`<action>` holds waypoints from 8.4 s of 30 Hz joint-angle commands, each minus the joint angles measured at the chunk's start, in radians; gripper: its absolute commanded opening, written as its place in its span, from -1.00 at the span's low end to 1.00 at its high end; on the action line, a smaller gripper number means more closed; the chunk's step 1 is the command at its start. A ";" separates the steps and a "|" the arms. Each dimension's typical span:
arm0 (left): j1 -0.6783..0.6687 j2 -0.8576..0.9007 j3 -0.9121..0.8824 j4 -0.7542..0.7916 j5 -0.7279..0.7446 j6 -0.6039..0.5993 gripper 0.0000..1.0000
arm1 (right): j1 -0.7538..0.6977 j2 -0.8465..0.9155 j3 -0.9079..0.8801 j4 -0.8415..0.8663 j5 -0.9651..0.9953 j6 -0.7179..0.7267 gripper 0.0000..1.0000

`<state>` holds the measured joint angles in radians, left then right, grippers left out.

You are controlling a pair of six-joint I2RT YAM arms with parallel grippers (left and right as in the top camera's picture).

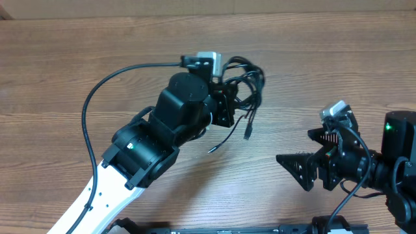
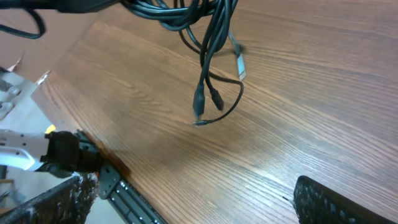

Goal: Untangle cables

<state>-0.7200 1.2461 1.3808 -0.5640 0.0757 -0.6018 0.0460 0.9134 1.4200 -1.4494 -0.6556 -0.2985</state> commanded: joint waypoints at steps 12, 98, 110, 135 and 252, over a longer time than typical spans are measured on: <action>-0.007 -0.002 0.015 0.070 0.370 0.146 -0.92 | -0.002 0.085 0.001 0.066 -0.063 0.032 0.29; -0.040 0.010 0.015 -0.185 0.363 0.892 -0.92 | -0.002 -0.056 0.002 0.121 0.137 0.145 1.00; -0.040 0.010 0.015 -0.137 0.528 0.897 -0.92 | -0.002 -0.056 0.002 0.136 0.140 0.142 1.00; -0.041 0.010 0.015 -0.083 0.684 0.893 -0.91 | -0.002 -0.056 0.002 0.147 0.144 0.140 1.00; 0.032 0.031 0.015 0.036 0.547 -0.014 0.06 | -0.001 0.177 0.001 0.088 -0.383 -0.069 -0.92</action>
<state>-0.6872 1.2655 1.3808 -0.5339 0.6178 -0.6270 0.0460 1.0969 1.4185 -1.3628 -1.0855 -0.3664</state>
